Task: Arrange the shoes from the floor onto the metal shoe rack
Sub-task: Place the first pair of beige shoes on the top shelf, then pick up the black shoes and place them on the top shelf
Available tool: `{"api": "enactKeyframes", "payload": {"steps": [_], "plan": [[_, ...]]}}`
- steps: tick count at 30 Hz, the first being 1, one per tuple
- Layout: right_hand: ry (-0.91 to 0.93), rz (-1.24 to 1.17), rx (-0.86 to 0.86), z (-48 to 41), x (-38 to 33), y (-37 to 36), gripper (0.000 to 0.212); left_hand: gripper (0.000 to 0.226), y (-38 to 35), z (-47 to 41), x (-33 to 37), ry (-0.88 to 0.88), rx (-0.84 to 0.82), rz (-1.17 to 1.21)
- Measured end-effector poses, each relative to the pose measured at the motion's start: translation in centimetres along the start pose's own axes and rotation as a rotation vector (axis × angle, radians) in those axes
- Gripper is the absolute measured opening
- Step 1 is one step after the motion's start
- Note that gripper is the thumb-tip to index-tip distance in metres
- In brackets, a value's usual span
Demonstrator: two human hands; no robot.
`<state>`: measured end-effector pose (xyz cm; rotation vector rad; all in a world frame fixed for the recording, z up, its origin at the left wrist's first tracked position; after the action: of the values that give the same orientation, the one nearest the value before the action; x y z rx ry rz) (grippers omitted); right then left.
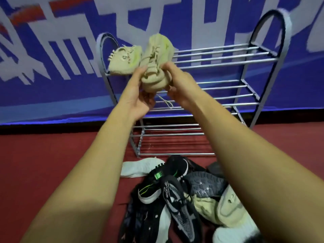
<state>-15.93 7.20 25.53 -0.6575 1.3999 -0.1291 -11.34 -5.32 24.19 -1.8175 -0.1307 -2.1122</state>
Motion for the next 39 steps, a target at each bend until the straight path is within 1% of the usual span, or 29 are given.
{"api": "enactKeyframes", "payload": {"steps": [2,4,6,8,11,13,14,15,16,17,18,21,22,24,25,27,29,31,35,37,39], "plan": [[0.038,0.112,-0.02,-0.8,-0.5,0.1,0.019,0.02,-0.2,-0.5,-0.6,-0.035,-0.04,0.056],[0.061,0.144,-0.021,-1.3,-0.8,0.3,0.022,0.012,-0.5,-1.2,-0.9,-0.021,0.016,0.132],[0.094,0.144,-0.01,-1.7,-0.8,0.5,0.028,0.011,-1.1,-1.7,-0.5,-0.027,0.062,0.194],[0.108,0.193,-0.001,-1.8,-0.6,0.5,0.033,0.017,-1.3,-2.3,0.2,-0.038,0.099,0.145],[0.08,0.212,0.029,-2.4,0.3,0.3,0.039,0.016,-1.0,-3.1,1.0,-0.046,0.157,0.009],[0.076,0.189,0.068,-2.9,1.0,0.0,0.044,0.017,-0.6,-3.5,1.4,-0.039,0.173,0.01],[0.088,0.164,0.08,-3.2,1.3,-0.3,0.042,0.017,-0.4,-3.6,1.5,-0.04,0.156,0.039],[0.105,0.129,0.089,-3.5,1.4,-0.6,0.036,0.021,-0.2,-3.7,1.6,-0.038,0.133,0.067],[0.122,0.1,0.099,-3.7,1.5,-0.9,0.032,0.03,0.1,-3.8,1.5,-0.033,0.117,0.087],[0.133,0.089,0.108,-4.0,1.6,-1.1,0.031,0.042,0.4,-4.0,1.3,-0.029,0.111,0.1],[0.137,0.091,0.114,-4.2,1.7,-1.2,0.032,0.048,0.7,-4.2,1.2,-0.025,0.108,0.114],[0.145,0.092,0.128,-4.6,1.9,-1.5,0.037,0.045,1.4,-4.6,0.9,0.012,0.091,0.122],[0.161,0.088,0.145,-4.6,2.0,-1.6,0.042,0.046,1.4,-4.7,0.9,0.024,0.086,0.117],[0.199,0.085,0.181,-5.0,2.1,-1.8,0.051,0.052,1.3,-4.8,0.8,0.028,0.086,0.112],[0.211,0.078,0.192,-5.1,2.1,-1.9,0.053,0.054,1.1,-4.9,0.8,0.025,0.102,0.112],[0.233,0.043,0.19,-5.2,2.2,-1.8,0.051,0.054,0.4,-4.9,0.6,0.006,0.149,0.102],[0.248,-0.002,0.174,-5.3,2.4,-1.5,0.043,0.05,-0.2,-4.9,0.2,-0.016,0.177,0.103],[0.244,-0.039,0.167,-5.4,2.7,-1.2,0.032,0.049,-0.5,-5.0,-0.1,-0.02,0.186,0.118],[0.227,-0.06,0.185,-5.7,3.1,-1.4,0.021,0.049,-0.2,-5.4,0.1,-0.01,0.173,0.121],[0.224,-0.048,0.186,-5.6,3.2,-1.6,0.023,0.047,0.1,-5.5,0.2,-0.002,0.176,0.117],[0.223,-0.013,0.199,-5.7,3.4,-1.8,0.036,0.046,0.6,-5.6,0.3,-0.001,0.183,0.102]]}}
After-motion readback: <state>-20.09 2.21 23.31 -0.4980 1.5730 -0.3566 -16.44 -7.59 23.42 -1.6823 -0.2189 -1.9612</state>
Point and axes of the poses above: each hand's wrist, its own z-axis away from the middle knuckle, its own y-axis out of the back of the hand, x = y × z, the point moved 1 cm from there along -z, towards the middle knuckle, and after that the axes turned 13 degrees about -z, right-handed, at the moved point
